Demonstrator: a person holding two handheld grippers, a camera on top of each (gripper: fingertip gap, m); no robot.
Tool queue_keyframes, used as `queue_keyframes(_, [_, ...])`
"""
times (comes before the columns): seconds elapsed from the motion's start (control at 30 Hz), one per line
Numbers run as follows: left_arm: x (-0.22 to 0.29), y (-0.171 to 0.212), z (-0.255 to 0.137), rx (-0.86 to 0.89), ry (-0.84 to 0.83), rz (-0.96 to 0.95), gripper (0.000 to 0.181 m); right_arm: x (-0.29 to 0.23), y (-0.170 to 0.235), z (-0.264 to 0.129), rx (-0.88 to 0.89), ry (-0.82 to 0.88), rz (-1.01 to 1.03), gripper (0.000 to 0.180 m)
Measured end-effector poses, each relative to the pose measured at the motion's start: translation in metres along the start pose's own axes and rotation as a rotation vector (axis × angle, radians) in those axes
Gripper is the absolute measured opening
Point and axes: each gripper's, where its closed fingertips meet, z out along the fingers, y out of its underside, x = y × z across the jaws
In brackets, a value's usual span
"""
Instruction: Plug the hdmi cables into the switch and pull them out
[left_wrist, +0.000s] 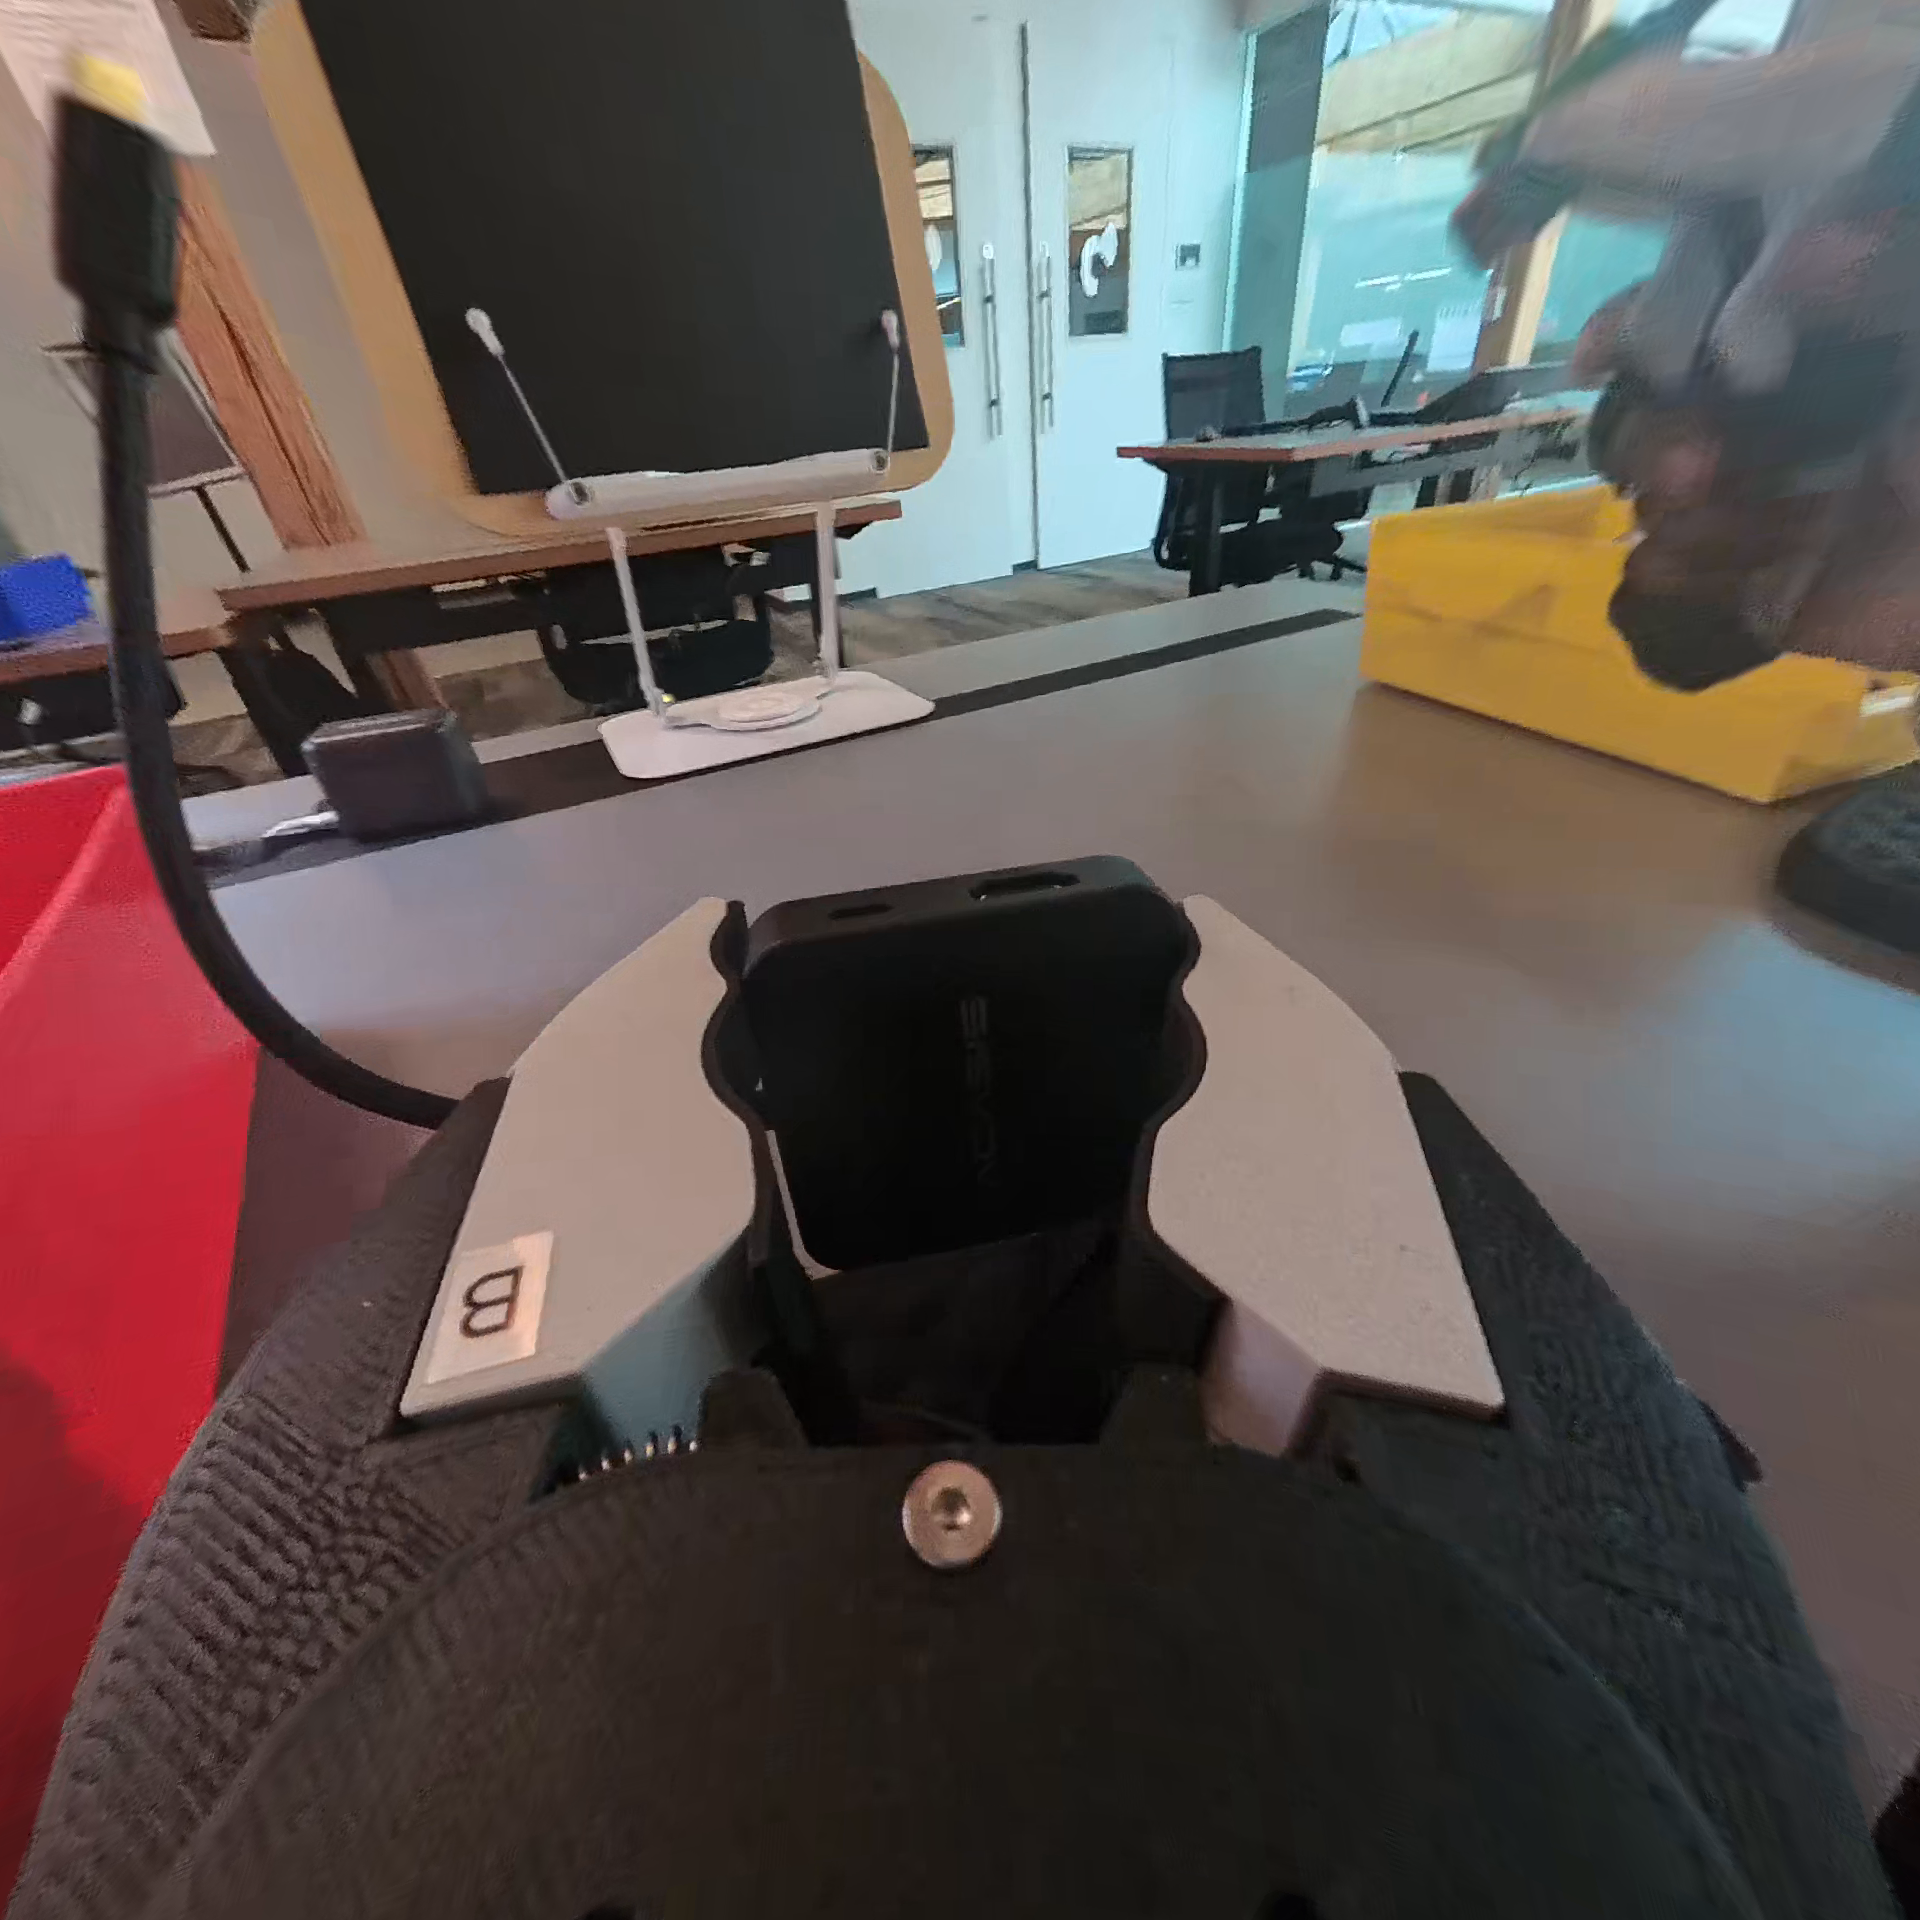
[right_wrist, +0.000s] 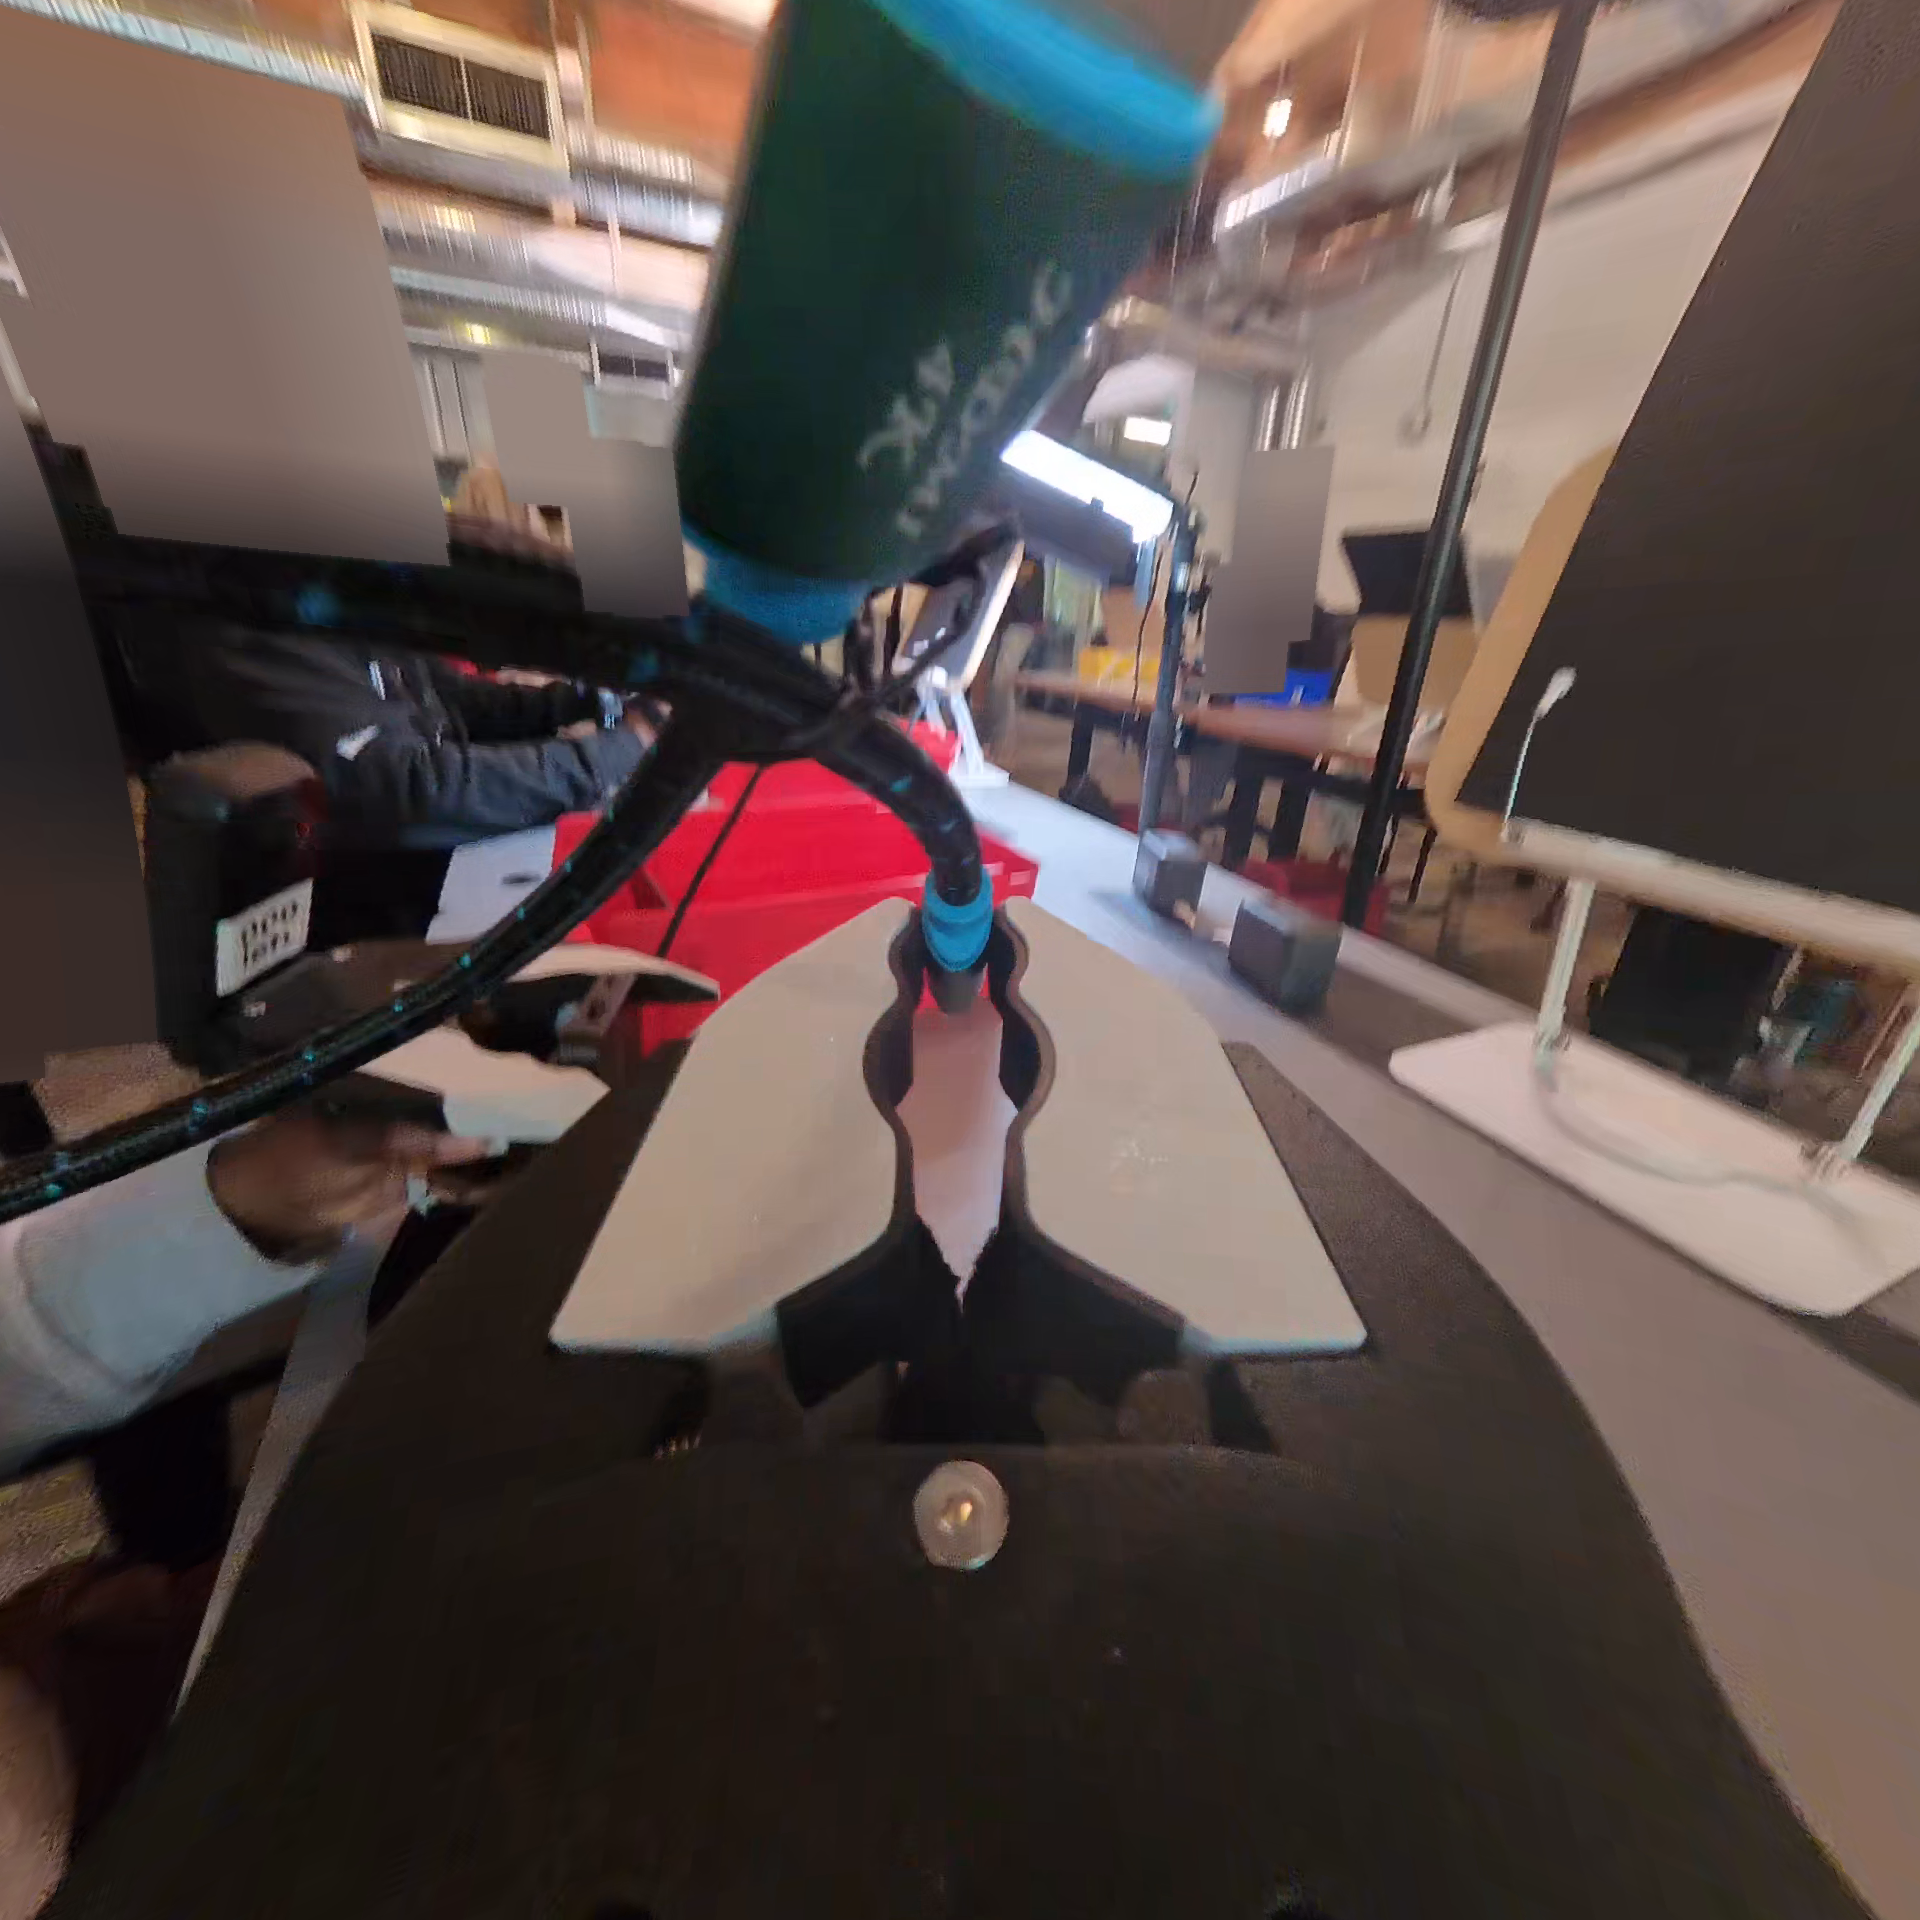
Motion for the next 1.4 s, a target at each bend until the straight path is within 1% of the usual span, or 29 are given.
queue_keyframes(0.13, [0.001, -0.001, -0.001, 0.019, 0.028, -0.021, 0.075, 0.005, 0.030, 0.002, -0.162, 0.009, -0.012, 0.012])
queue_keyframes(0.33, [0.005, 0.000, -0.002, 0.023, 0.034, 0.017, 0.075, 0.009, 0.040, -0.005, -0.226, 0.057, -0.055, 0.012])
queue_keyframes(0.43, [0.006, 0.000, -0.002, 0.023, 0.038, 0.022, 0.075, 0.013, 0.043, -0.020, -0.275, 0.113, -0.086, 0.011])
queue_keyframes(0.6, [0.010, 0.001, -0.001, 0.016, 0.067, 0.021, 0.075, 0.030, 0.044, -0.066, -0.421, 0.268, -0.178, 0.011])
queue_keyframes(0.77, [0.011, 0.001, -0.001, 0.013, 0.092, 0.005, 0.075, 0.059, 0.016, -0.130, -0.531, 0.489, -0.301, 0.011])
queue_keyframes(0.93, [0.008, -0.001, -0.003, 0.029, 0.109, -0.049, 0.075, 0.079, -0.007, -0.188, -0.584, 0.643, -0.301, 0.011])
queue_keyframes(1.03, [0.005, -0.003, -0.004, 0.038, 0.117, -0.086, 0.075, 0.087, -0.012, -0.215, -0.607, 0.708, -0.298, 0.011])
queue_keyframes(1.13, [0.004, -0.003, -0.004, 0.038, 0.123, -0.100, 0.075, 0.095, -0.010, -0.234, -0.641, 0.738, -0.271, 0.012])
queue_keyframes(1.3, [0.007, -0.002, -0.003, 0.029, 0.115, -0.062, 0.075, 0.116, -0.001, -0.268, -0.753, 0.800, -0.233, 0.012])
queue_keyframes(1.4, [0.010, 0.000, -0.002, 0.019, 0.110, -0.032, 0.075, 0.124, -0.001, -0.284, -0.773, 0.823, -0.185, 0.012])
